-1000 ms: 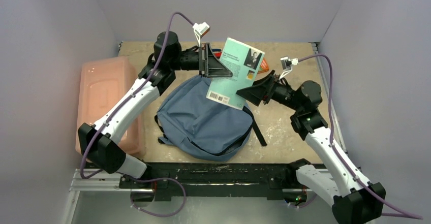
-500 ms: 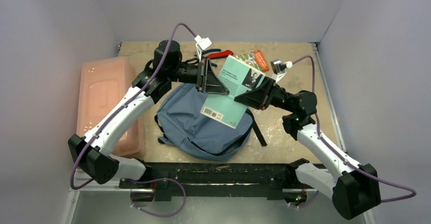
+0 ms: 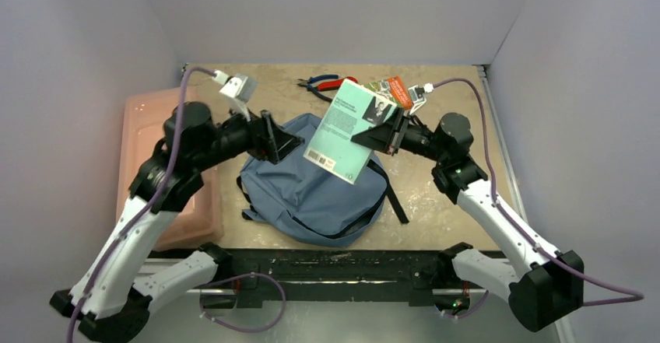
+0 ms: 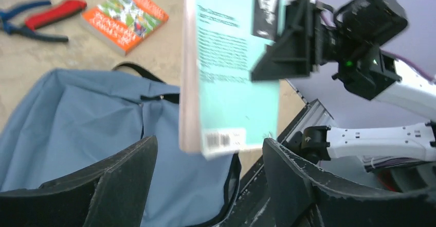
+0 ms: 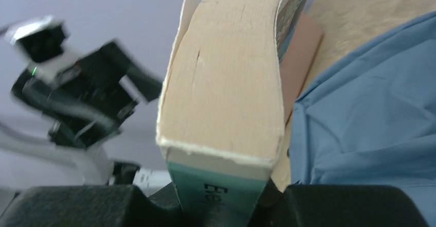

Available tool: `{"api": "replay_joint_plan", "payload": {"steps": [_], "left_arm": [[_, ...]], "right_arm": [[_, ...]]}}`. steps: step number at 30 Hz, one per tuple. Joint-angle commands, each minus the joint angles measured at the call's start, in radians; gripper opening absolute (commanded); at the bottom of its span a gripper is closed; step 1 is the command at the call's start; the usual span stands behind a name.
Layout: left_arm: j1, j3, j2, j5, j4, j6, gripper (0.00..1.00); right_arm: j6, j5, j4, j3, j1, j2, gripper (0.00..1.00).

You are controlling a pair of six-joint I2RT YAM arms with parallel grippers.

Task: Pack the student bag
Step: Pick up the book from the center of the board.

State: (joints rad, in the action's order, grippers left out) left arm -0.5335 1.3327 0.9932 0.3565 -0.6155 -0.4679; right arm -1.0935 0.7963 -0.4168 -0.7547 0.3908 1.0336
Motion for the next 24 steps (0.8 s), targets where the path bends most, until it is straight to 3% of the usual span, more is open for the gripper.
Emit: {"api": "replay_joint_plan", "payload": {"steps": [1, 7, 13, 20, 24], "left_arm": [[-0.09, -0.106, -0.141, -0.135, 0.138, 0.153, 0.75], [-0.454, -0.279, -0.188, -0.426, 0.291, 0.648, 0.8], [-0.737, -0.213, 0.097, -0.842, 0.327, 1.013, 0.81], [-0.775, -0.206, 0.338, -1.121, 0.483, 1.201, 0.81], [-0.772, -0.211, 0.455, -1.313, 0.676, 1.38, 0.69]], "right_arm": [[0.033, -0.31, 0.404, -0.165, -0.002, 0.005, 0.0], [-0.181, -0.307, 0.338, -0.143, 0.017, 0.081, 0.0], [-0.279, -0.48, 0.389, -0.137, 0.097, 0.067, 0.0], [-0.335, -0.592, 0.443, -0.151, 0.162, 0.026, 0.0], [-0.347, -0.642, 0.467, -0.159, 0.196, 0.005, 0.0]]}}
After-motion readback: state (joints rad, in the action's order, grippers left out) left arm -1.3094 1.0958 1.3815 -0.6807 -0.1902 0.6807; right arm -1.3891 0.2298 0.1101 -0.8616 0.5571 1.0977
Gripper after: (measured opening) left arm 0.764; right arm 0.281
